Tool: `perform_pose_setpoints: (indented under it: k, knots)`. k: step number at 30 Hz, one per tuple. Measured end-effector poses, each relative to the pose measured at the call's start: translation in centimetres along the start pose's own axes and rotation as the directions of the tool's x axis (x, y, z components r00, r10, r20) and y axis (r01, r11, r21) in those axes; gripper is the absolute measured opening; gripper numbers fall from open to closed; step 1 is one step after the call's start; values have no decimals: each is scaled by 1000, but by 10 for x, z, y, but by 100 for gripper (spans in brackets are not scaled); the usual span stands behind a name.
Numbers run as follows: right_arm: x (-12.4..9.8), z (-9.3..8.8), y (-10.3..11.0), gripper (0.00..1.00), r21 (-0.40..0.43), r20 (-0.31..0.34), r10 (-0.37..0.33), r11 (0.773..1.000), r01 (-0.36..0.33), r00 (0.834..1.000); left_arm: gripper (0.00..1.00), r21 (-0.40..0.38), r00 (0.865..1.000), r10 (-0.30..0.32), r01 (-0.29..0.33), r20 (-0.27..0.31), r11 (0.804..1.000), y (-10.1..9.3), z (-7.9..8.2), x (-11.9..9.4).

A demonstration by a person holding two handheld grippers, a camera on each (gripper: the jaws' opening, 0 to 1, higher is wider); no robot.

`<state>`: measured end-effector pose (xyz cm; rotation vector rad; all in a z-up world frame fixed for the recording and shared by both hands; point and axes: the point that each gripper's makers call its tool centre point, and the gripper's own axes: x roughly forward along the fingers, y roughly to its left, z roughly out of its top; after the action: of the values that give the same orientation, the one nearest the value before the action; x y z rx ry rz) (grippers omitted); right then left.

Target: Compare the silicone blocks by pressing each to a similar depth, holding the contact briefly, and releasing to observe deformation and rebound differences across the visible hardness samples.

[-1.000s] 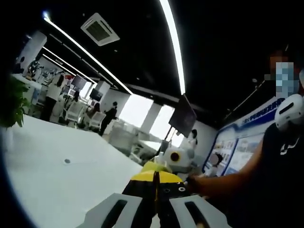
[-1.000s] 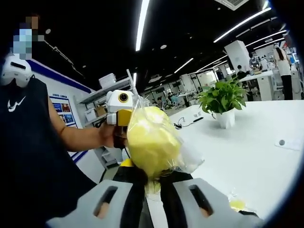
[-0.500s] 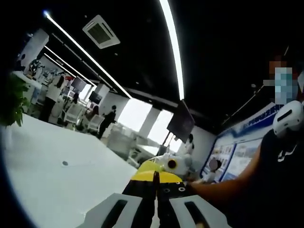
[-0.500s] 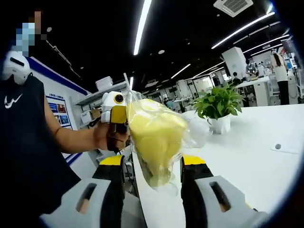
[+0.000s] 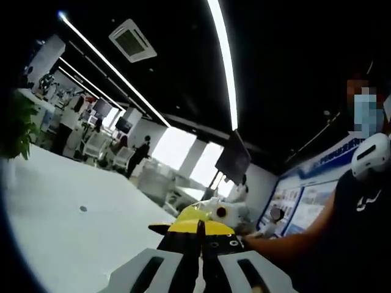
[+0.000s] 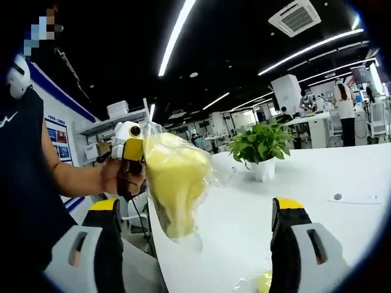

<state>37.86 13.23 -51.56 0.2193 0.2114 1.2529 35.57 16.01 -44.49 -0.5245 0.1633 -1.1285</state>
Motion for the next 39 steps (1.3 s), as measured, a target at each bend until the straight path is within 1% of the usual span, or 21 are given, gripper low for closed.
perform_pose_setpoints:
  k: [3, 7, 10, 13, 14, 15, 16, 17, 18, 19, 20, 21, 22, 24, 26, 27, 33, 34, 35, 38, 39]
  knots:
    - [-1, 1, -3, 96, -8, 3, -12, 1000, 12, 1000, 0, -3, 1000, 1, -1, 3, 1000, 1, 1, 0]
    - [-5, 0, -11, 96, -21, -8, -48, 999, 48, 999, 0, -16, 1000, 11, -11, 16, 1000, 4, 4, -1]
    - [-15, -4, -24, 96, -72, -23, -111, 991, 109, 994, 0, -42, 999, 25, -23, 28, 999, 9, 5, -2]
    - [-27, -12, -30, 96, -87, -30, -142, 986, 139, 989, 0, -56, 998, 44, -41, 40, 998, 15, 7, -5]
    - [-35, -18, -38, 96, -109, -35, -174, 979, 170, 984, 0, -62, 998, 47, -44, 46, 997, 17, 8, -6]
    - [-41, -24, -42, 96, -112, -48, -197, 975, 191, 979, 0, -63, 998, 49, -46, 49, 997, 17, 9, -6]
    - [-49, -33, -47, 96, -100, -66, -217, 973, 210, 974, 0, -65, 997, 56, -52, 52, 997, 19, 9, -7]
    - [-54, -38, -49, 96, -90, -73, -228, 971, 222, 971, 0, -72, 997, 59, -55, 54, 996, 21, 9, -7]
    - [-61, -42, -53, 96, -89, -76, -247, 967, 240, 966, 0, -76, 997, 63, -59, 54, 995, 23, 8, -8]
    - [-70, -49, -60, 96, -106, -88, -286, 955, 276, 954, 0, -79, 996, 68, -63, 53, 995, 24, 8, -8]
    - [-79, -54, -66, 96, -138, -95, -324, 941, 310, 941, 0, -81, 996, 70, -66, 50, 995, 25, 7, -9]
    - [-90, -60, -75, 96, -177, -101, -376, 918, 355, 921, 0, -81, 996, 73, -69, 49, 994, 26, 6, -9]
    - [-96, -65, -78, 96, -184, -111, -394, 910, 371, 912, 0, -86, 996, 79, -75, 48, 994, 28, 5, -10]
    - [-109, -73, -84, 96, -165, -111, -425, 899, 405, 898, 0, -98, 995, 91, -85, 51, 991, 31, 3, -11]
    - [-122, -81, -90, 96, -127, -108, -452, 890, 438, 886, 0, -113, 994, 99, -92, 57, 989, 35, 2, -13]
    - [-130, -87, -93, 96, -130, -118, -472, 880, 458, 874, 0, -119, 993, 104, -97, 60, 988, 38, 2, -14]
    - [-153, -115, -96, 96, -147, -162, -525, 850, 505, 836, 0, -158, 989, 132, -120, 73, 980, 50, -1, -16]
    - [-157, -118, -95, 96, -156, -157, -534, 844, 513, 831, 0, -170, 987, 141, -127, 76, 977, 53, -2, -17]
    - [-158, -120, -94, 96, -154, -153, -534, 844, 514, 831, 0, -179, 987, 145, -129, 76, 975, 54, -3, -18]
    - [-165, -128, -96, 96, -138, -157, -552, 833, 535, 819, 0, -198, 985, 154, -136, 79, 971, 58, -6, -20]
    - [-167, -131, -97, 96, -136, -164, -560, 828, 544, 812, 0, -204, 984, 158, -139, 79, 969, 60, -7, -21]
